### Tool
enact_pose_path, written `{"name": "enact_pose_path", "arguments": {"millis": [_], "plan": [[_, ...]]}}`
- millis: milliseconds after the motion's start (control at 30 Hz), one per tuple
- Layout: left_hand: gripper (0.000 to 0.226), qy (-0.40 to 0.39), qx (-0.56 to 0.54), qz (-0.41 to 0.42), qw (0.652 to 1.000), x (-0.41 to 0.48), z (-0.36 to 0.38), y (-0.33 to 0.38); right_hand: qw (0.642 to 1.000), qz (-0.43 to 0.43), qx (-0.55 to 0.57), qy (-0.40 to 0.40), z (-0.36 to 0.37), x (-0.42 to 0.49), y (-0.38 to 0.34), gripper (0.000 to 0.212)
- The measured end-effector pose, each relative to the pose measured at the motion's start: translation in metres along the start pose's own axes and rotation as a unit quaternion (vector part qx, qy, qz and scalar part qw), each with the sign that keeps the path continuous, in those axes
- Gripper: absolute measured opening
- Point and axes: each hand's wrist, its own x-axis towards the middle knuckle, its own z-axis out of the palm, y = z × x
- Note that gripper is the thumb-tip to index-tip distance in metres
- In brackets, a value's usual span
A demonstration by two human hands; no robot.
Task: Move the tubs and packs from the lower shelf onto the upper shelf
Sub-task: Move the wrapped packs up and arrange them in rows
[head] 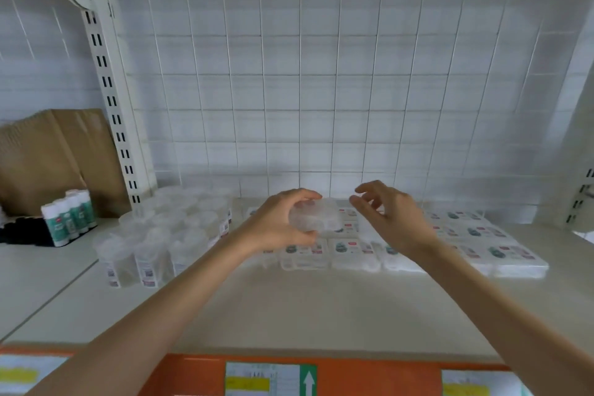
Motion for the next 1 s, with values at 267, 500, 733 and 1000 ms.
{"name": "enact_pose_path", "arguments": {"millis": [267, 500, 733, 1000], "plan": [[0.07, 0.026, 0.004, 0.028, 0.999, -0.003, -0.001, -0.014, 0.988, 0.019, 0.123, -0.088, 0.027, 0.011, -0.021, 0.03], [0.07, 0.038, 0.066, 0.08, 0.994, -0.011, -0.003, -0.011, 0.963, 0.074, 0.249, -0.078, 0.037, 0.005, -0.023, 0.032], [0.074, 0.075, 0.055, 0.086, 0.992, -0.008, -0.004, -0.011, 0.926, 0.106, 0.355, -0.071, 0.034, 0.004, -0.02, 0.035], [0.035, 0.153, -0.152, -0.095, 0.972, -0.005, -0.012, -0.009, 0.931, 0.086, 0.35, -0.051, 0.031, 0.004, -0.019, 0.029]]}}
